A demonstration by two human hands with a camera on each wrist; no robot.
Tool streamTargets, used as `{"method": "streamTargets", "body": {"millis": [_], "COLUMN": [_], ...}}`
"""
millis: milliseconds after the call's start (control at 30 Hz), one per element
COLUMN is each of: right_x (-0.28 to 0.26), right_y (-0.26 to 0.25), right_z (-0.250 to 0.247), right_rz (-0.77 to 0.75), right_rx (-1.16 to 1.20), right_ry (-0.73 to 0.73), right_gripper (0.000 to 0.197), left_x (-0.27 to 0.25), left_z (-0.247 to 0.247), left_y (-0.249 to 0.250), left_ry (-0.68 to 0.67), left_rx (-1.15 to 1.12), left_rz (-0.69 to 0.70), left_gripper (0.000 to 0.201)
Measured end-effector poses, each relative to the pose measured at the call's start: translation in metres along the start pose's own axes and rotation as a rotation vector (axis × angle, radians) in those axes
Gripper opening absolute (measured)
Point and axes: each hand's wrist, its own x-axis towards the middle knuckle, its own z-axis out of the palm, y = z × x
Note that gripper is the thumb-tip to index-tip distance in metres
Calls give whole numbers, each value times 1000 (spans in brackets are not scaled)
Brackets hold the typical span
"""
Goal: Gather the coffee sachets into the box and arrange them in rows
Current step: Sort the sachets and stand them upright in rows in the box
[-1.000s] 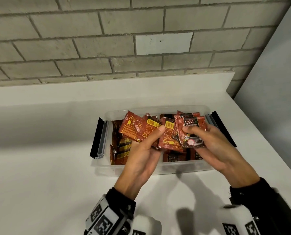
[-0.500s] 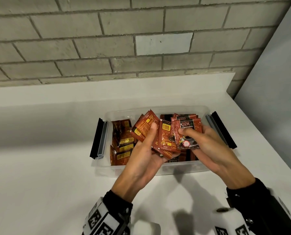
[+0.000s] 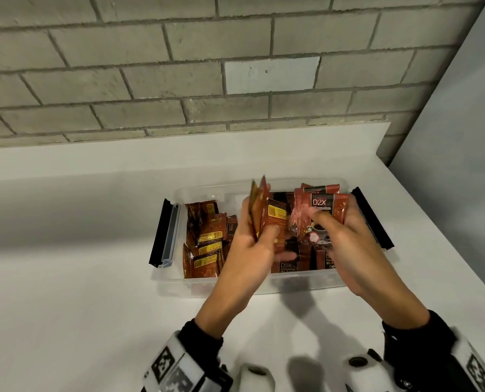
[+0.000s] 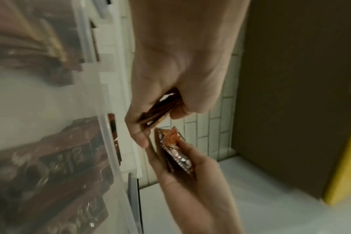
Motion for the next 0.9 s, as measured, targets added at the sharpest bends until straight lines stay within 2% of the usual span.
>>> {"method": "streamTargets", "body": {"millis": [67, 133, 233, 300, 333, 400, 500, 600, 700, 733, 800, 867, 900], "right_x": [-4, -10, -20, -22, -23, -20, -13, -5, 4, 7, 9, 7, 4], "right_y": [-2, -6, -9, -11, -12, -11, -10, -6, -5, -5, -7, -9, -10], "right_z": [1, -1, -10, -13, -11, -7, 4, 6, 1, -1, -5, -4, -1], "right_rz": [-47, -33, 21, 16, 22, 59, 86, 106, 121, 139, 174, 209, 224], "right_rx": [94, 261, 491, 446, 416, 387, 344, 262, 238, 278, 423, 592, 655], "right_ry": [59, 14, -115, -182, -210, -233, -239, -192, -114, -93, -70, -83, -101], "right_gripper": [29, 31, 53, 71, 71, 58, 30, 26, 28, 28, 30, 37, 40], "left_x": [2, 5, 9, 12, 13, 15, 15, 15, 11, 12, 13, 15, 15], "left_z": [2, 1, 0, -1, -1, 0, 5, 3, -6, -10, -17, -17, -14], "left_y": [3, 4, 4, 1, -1, -6, -10, -8, 1, 3, 4, 0, -2], "left_ry": [23, 120, 221, 259, 287, 334, 275, 110, -70, -83, -12, 33, 8], "left_rx": [236, 396, 574, 721, 804, 948, 1006, 899, 523, 364, 131, -15, -74], "left_rz": [129, 219, 250, 244, 260, 319, 352, 289, 210, 193, 174, 126, 92], "left_gripper": [50, 55, 63, 71, 74, 79, 92, 110, 118, 117, 112, 103, 97]}}
